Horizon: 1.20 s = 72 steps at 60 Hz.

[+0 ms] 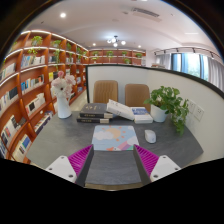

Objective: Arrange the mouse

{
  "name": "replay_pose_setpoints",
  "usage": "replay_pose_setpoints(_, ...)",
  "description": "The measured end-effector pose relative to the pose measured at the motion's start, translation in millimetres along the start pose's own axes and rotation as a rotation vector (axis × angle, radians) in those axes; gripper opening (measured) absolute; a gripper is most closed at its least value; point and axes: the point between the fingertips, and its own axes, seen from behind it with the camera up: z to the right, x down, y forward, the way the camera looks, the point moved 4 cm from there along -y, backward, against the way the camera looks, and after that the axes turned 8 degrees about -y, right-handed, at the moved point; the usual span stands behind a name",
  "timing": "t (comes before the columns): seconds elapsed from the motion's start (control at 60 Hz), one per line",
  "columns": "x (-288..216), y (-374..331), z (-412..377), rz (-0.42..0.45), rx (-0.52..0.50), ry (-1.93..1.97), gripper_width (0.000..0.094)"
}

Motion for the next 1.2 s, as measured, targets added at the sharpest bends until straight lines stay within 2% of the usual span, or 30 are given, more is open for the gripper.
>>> replay_pose_setpoints(0.167, 38, 19, 11, -0.035, 0.000, 0.000, 0.0792)
replay_pose_setpoints(0.4, 125, 47, 78, -0.180, 0.069, 0.020, 0.0793)
replay_pose_setpoints(0.567, 156, 83, 137, -0.260, 0.119, 0.057, 0.0783)
replay_pose_setpoints(0.733, 150, 156, 174, -0.275, 0.097, 0.063, 0.0775)
replay_pose_setpoints(1.067, 95, 297, 218, -0.250, 0.066, 0.056, 0.0782)
replay_pose_setpoints(1.2, 84, 321, 212, -0.233, 0.040, 0.086, 0.0664)
